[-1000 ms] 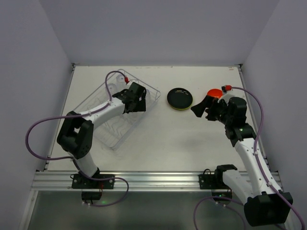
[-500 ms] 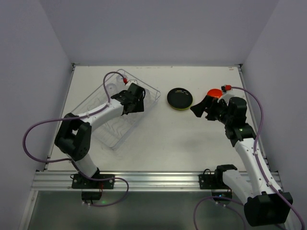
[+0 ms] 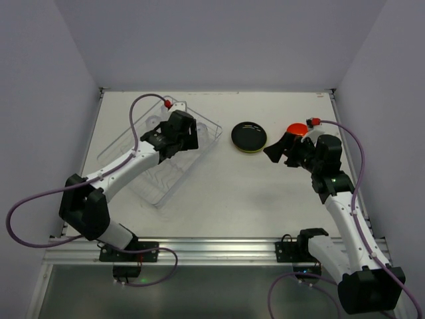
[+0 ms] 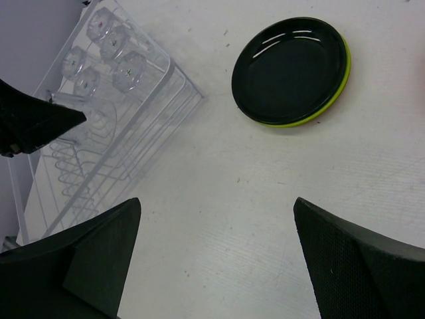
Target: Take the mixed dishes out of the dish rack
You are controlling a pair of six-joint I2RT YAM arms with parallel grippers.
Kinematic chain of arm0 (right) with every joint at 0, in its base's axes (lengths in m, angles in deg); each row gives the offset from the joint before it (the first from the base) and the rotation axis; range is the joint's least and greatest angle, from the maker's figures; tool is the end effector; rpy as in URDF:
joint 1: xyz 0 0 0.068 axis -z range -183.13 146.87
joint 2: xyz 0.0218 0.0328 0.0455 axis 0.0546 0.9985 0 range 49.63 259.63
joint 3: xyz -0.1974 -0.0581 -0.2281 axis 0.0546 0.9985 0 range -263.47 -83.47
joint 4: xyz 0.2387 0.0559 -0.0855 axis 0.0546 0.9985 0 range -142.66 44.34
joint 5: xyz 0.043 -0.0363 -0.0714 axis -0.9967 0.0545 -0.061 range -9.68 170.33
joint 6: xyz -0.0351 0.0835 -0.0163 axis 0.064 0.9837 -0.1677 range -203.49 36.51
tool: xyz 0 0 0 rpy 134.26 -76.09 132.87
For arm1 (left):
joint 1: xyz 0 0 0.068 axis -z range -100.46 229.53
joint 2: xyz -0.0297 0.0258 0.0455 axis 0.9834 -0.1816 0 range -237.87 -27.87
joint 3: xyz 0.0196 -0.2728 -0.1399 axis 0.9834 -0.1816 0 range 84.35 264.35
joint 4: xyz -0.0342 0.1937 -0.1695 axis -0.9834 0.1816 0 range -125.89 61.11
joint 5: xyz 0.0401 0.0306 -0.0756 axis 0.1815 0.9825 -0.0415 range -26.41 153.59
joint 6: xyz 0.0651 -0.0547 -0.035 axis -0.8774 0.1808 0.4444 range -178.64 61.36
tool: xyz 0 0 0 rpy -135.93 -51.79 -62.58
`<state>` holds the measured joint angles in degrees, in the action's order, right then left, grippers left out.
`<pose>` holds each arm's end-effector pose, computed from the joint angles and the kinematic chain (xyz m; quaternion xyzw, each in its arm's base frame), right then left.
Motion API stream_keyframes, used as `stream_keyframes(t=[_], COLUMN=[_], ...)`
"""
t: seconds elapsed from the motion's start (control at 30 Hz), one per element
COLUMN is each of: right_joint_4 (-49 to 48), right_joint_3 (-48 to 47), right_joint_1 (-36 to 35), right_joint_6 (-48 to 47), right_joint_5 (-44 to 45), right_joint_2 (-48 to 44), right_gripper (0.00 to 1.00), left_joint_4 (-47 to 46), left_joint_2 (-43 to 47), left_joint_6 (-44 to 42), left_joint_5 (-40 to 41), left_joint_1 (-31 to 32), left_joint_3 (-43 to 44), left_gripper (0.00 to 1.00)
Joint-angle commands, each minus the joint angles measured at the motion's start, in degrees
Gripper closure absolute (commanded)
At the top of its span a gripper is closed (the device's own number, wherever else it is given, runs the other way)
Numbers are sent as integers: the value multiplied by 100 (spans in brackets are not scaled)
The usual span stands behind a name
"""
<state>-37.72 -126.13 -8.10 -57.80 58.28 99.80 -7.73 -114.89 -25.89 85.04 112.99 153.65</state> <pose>0.2127 0.0498 0.3136 0.0422 0.8217 0.2975 0.4842 0.3164 -0.1729 0.2874 -0.0643 0.9110 -0.0570 0.4033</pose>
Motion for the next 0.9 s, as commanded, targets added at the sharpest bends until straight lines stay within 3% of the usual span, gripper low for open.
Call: stream_keyframes(t=[0.0, 0.13, 0.33, 0.43, 0.53, 0.67, 0.87], right_joint_4=[-237, -264, -456, -562, -860, -1282, -2073], right_joint_3=[-32, -50, -94, -85, 64, 301, 355], right_joint_1=[14, 5, 5, 5, 5, 14, 5], right_joint_6=[-117, -135, -65, 215, 514, 902, 1666], right_joint_5=[16, -220, -1055, -1302, -1618, -2321, -3121], right_joint_2=[-95, -78, -314, -604, -894, -1035, -1115], right_gripper=[1, 1, 1, 1, 1, 1, 1], left_joint_4=[-48, 49, -416, -1075, -1698, -3155, -4370], left_joint_2=[458, 975, 1925, 2277, 2575, 2989, 3165], left_joint_6=[-295, -366, -664, -885, -788, -227, 555], left_joint_5=[-36, -290, -1649, -2056, -3072, -3865, -4570], left_joint_1=[83, 83, 118, 118, 118, 118, 118], left_joint_3=[365, 453, 190, -284, -758, -1392, -1770], left_gripper=[100, 100, 100, 100, 100, 100, 100])
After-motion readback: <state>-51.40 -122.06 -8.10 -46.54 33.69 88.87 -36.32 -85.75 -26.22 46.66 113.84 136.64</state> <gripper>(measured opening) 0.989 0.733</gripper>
